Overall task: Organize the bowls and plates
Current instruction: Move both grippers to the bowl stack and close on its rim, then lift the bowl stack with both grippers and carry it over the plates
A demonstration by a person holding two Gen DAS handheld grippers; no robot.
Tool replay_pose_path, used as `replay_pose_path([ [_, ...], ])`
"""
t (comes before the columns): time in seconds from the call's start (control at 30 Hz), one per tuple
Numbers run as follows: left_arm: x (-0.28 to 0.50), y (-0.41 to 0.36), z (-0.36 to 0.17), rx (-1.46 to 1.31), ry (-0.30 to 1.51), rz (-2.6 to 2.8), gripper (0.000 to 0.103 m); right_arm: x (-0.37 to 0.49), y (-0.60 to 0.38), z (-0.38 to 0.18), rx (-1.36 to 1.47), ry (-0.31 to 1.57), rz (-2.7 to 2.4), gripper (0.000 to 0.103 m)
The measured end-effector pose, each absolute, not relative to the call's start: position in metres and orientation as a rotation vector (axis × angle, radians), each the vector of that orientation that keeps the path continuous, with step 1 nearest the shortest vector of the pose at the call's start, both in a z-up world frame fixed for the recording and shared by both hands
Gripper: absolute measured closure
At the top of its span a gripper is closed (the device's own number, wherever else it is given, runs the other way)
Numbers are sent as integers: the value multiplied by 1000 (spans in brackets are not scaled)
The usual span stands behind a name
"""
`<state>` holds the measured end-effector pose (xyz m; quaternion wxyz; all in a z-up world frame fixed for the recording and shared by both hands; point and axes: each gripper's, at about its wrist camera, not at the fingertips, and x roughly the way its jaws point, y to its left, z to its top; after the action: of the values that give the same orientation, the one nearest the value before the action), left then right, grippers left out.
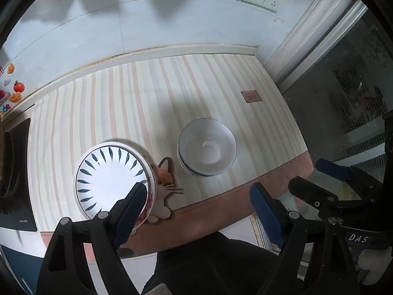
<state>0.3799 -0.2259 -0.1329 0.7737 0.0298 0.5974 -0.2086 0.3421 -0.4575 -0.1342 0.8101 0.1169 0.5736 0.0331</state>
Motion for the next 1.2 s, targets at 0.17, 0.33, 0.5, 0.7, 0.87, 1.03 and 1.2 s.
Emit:
replay_pose_path([
  [0.17,394,-232,-141,60,1305,-456,17,350,-469,-147,278,1245,48,10],
  [0.33,416,-240,-161,47,1336,-453,17,367,-485,-171,335,1254,55,8],
  [0.5,453,-241,-200,-41,1392,-466,17,390,-501,-225,498,1292,140,8],
  [0.7,496,-238,-259,-143,1464,-446,17,421,-503,-313,631,1379,208,8],
  [0.87,515,-240,-299,-199,1531,-475,19,435,-495,-367,716,1417,267,8],
  [1.03,519,-254,-329,-191,1622,-555,19,443,-487,-399,800,1457,314,8],
  [1.2,515,-263,-358,-219,1726,-613,37,448,-480,-410,816,1469,346,10],
])
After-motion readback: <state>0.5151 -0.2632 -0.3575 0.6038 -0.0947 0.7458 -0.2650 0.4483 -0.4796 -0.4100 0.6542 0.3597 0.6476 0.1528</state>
